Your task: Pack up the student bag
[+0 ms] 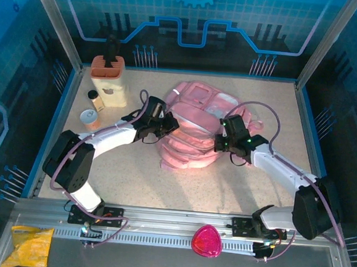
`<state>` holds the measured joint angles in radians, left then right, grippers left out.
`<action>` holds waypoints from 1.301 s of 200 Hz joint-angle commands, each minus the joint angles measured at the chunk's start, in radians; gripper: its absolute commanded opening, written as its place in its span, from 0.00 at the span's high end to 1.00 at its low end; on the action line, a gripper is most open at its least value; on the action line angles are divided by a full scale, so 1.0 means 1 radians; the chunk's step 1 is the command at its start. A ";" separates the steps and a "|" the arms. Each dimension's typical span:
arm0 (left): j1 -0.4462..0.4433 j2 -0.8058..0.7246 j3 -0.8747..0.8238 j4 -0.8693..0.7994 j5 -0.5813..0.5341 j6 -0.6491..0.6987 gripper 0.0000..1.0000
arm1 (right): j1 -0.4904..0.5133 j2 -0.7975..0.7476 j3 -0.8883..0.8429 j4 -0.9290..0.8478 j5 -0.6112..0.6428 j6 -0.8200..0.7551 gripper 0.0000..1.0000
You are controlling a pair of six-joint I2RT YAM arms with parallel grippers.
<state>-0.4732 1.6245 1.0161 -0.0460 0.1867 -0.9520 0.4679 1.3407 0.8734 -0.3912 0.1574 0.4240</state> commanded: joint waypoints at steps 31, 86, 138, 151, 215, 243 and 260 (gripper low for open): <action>0.053 0.020 0.051 -0.080 -0.052 0.114 1.00 | -0.098 0.025 0.073 -0.023 0.090 -0.027 0.98; 0.053 -0.048 0.048 -0.089 0.039 0.162 0.47 | -0.107 -0.144 0.012 -0.034 -0.008 -0.025 0.52; 0.094 -0.316 -0.077 -0.329 -0.439 0.365 0.01 | -0.285 -0.337 -0.136 -0.009 0.058 -0.013 0.00; 0.113 -0.383 -0.134 -0.310 -0.602 0.458 0.01 | -0.338 -0.350 -0.194 0.074 0.115 -0.036 0.00; 0.289 -0.460 -0.589 0.443 -0.771 0.892 0.01 | -0.466 -0.203 -0.439 0.786 0.112 -0.279 0.00; 0.358 -0.330 -0.722 0.864 -0.584 0.966 0.01 | -0.490 -0.044 -0.522 1.130 -0.016 -0.321 0.00; 0.392 -0.235 -0.756 1.063 -0.496 0.957 0.01 | -0.516 0.065 -0.545 1.289 -0.149 -0.311 0.00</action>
<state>-0.1226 1.2976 0.3019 0.5510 -0.4629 -0.0731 -0.0120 1.2976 0.3660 0.5011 0.1768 0.1593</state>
